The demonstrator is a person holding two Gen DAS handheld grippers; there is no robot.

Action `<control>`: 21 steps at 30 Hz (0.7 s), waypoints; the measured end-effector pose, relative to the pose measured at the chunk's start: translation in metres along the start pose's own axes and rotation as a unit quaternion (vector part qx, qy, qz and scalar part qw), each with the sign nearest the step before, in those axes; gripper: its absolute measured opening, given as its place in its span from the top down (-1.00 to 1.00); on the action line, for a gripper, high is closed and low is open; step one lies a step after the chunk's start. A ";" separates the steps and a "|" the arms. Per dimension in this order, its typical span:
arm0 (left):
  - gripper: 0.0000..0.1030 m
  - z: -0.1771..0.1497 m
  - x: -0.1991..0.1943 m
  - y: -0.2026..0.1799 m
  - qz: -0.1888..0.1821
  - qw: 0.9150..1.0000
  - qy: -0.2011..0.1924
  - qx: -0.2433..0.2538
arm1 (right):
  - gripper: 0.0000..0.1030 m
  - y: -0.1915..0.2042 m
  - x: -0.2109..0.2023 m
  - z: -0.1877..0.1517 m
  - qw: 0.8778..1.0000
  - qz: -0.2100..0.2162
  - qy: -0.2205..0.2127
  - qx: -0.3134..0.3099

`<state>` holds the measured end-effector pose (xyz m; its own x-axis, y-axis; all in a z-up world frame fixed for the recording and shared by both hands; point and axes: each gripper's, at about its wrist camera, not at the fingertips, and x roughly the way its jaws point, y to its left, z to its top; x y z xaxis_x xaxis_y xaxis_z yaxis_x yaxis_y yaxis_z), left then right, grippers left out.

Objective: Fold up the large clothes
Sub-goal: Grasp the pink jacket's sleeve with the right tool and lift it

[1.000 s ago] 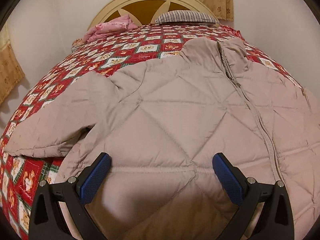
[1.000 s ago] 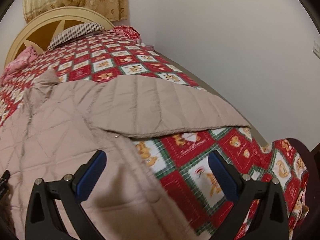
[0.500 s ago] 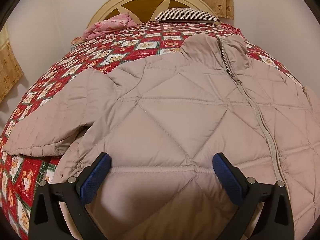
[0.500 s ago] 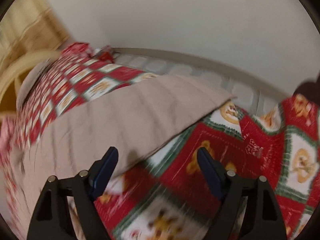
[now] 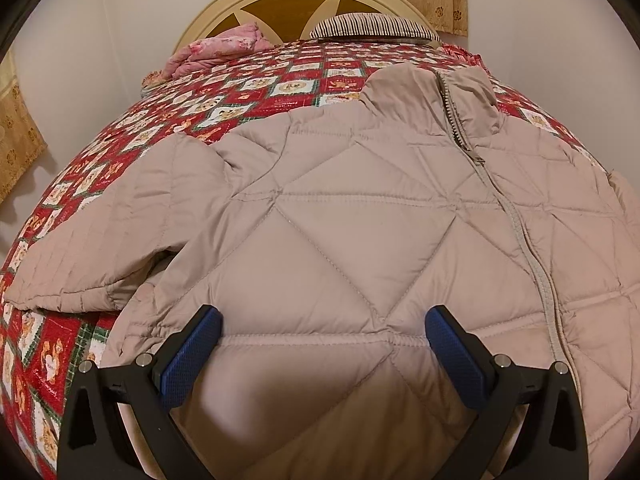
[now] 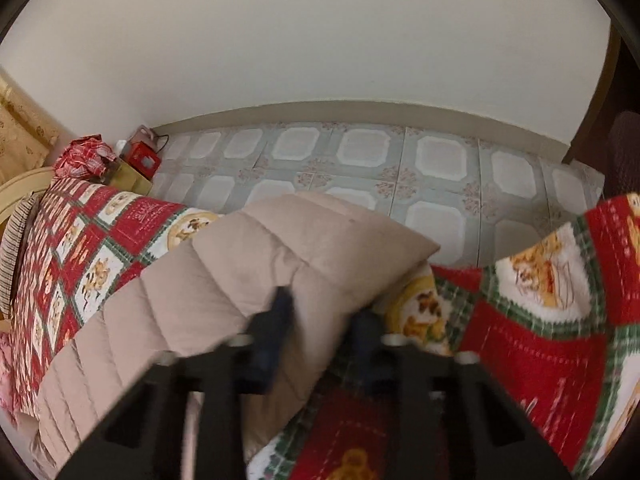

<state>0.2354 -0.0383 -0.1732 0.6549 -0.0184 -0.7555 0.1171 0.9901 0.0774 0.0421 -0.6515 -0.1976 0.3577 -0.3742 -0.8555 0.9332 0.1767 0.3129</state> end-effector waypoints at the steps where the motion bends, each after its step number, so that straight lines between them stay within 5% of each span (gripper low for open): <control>1: -0.98 0.000 0.000 0.000 0.000 1.000 0.000 0.000 | 0.76 0.000 -0.003 0.001 1.000 0.010 -0.004 -0.008; 8: -0.98 0.000 0.000 0.000 -0.001 1.000 0.000 -0.001 | 0.81 0.006 -0.064 0.001 0.988 0.120 -0.080 -0.054; 13: -0.98 0.000 0.001 0.000 -0.006 1.000 -0.001 -0.005 | 0.81 0.045 -0.117 -0.012 0.973 0.183 -0.095 -0.101; 21: -0.98 -0.001 -0.004 0.008 -0.023 0.999 -0.008 -0.022 | 0.81 0.162 -0.201 -0.118 0.912 0.294 -0.074 -0.276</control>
<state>0.2329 -0.0301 -0.1703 0.6623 -0.0653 -0.7464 0.1143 0.9933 0.0146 0.1175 -0.4408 -0.0237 0.8293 -0.1796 -0.5291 0.4346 0.8026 0.4087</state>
